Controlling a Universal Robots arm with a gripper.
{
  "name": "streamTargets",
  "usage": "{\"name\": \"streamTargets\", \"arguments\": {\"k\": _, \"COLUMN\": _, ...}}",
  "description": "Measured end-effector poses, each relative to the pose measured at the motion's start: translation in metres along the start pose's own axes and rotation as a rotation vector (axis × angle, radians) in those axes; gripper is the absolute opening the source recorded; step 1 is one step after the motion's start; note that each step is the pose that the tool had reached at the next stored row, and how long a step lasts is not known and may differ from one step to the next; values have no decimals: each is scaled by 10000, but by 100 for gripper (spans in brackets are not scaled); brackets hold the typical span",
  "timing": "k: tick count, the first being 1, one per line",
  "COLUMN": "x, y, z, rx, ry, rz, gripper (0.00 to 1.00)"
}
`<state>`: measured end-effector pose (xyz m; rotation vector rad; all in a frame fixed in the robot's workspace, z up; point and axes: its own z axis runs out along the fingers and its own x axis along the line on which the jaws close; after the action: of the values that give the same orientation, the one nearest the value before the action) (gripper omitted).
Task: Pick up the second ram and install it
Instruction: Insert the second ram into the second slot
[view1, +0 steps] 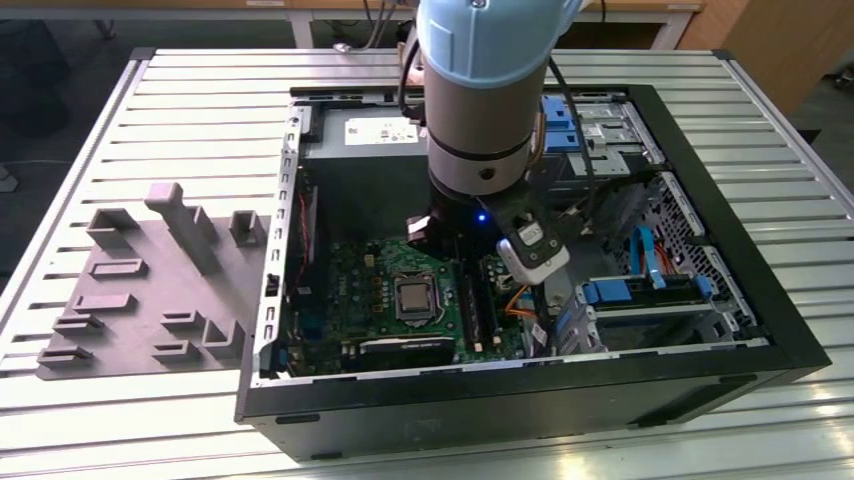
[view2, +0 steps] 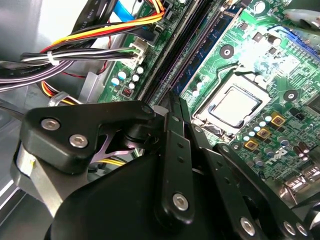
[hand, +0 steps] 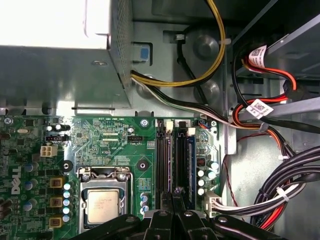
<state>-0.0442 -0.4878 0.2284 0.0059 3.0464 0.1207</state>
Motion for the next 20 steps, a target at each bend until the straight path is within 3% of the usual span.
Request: {"name": "streamTargets", "arguments": {"k": 20, "x": -3, "y": -1, "z": 15, "rx": 13, "ry": -11, "rz": 135, "gripper": 11}}
